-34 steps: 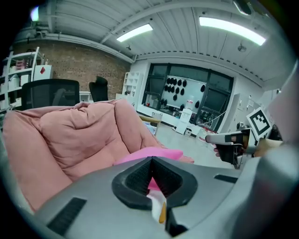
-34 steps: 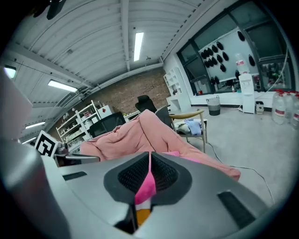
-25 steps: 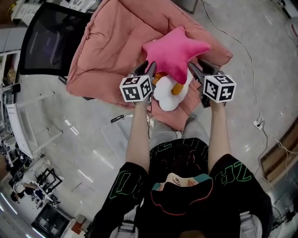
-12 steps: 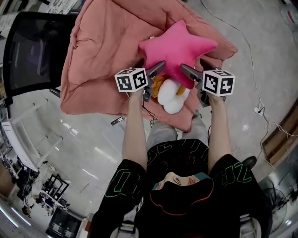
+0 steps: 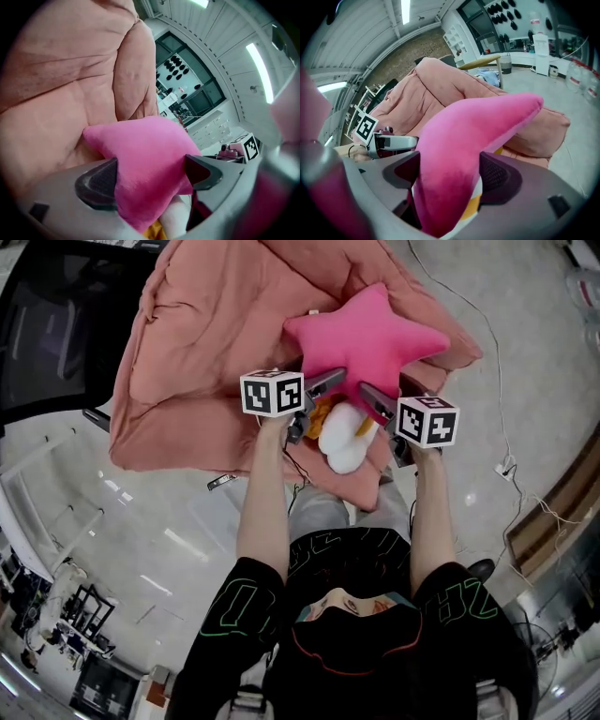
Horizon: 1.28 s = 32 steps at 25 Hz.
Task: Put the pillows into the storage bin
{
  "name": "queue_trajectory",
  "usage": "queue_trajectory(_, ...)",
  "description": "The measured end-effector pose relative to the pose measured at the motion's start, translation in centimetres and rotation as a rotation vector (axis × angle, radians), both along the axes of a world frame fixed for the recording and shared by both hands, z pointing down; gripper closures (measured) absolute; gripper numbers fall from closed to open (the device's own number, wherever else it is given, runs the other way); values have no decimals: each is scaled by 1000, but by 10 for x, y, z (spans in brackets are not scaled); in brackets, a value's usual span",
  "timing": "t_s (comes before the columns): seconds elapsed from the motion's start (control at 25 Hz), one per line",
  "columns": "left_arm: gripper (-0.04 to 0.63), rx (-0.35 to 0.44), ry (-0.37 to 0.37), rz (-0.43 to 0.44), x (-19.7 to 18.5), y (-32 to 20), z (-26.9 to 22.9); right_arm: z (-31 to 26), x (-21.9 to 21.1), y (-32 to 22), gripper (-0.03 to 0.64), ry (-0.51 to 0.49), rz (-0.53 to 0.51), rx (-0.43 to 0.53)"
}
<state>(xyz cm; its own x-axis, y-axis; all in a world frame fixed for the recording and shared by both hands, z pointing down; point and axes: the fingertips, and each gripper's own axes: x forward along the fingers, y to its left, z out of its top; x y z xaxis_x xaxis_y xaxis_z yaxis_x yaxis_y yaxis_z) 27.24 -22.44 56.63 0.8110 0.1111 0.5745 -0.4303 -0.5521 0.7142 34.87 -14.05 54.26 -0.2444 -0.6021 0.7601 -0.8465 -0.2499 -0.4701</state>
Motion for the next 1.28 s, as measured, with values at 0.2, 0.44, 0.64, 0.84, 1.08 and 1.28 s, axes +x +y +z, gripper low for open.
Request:
queue_trajectory(0.2, 170, 91, 10, -40, -3, 10, -24, -18, -2, 6, 250, 54, -42, 68)
queue_trajectory(0.44, 172, 226, 19, -168, -18, 35, -74, -58, -6, 22, 252, 67, -156, 210)
queue_trajectory(0.64, 170, 340, 18, -320, -41, 61, -117, -94, -19, 35, 251, 68, -304, 337)
queue_trajectory(0.84, 172, 438, -4, -471, -81, 97, -164, -135, -51, 53, 252, 58, -468, 435)
queue_trajectory(1.08, 172, 518, -43, -707, -153, 120, -205, -173, -115, 49, 252, 22, -710, 525)
queue_trajectory(1.28, 172, 554, -89, -901, -240, 146, -223, -190, -202, 52, 251, -26, -899, 570)
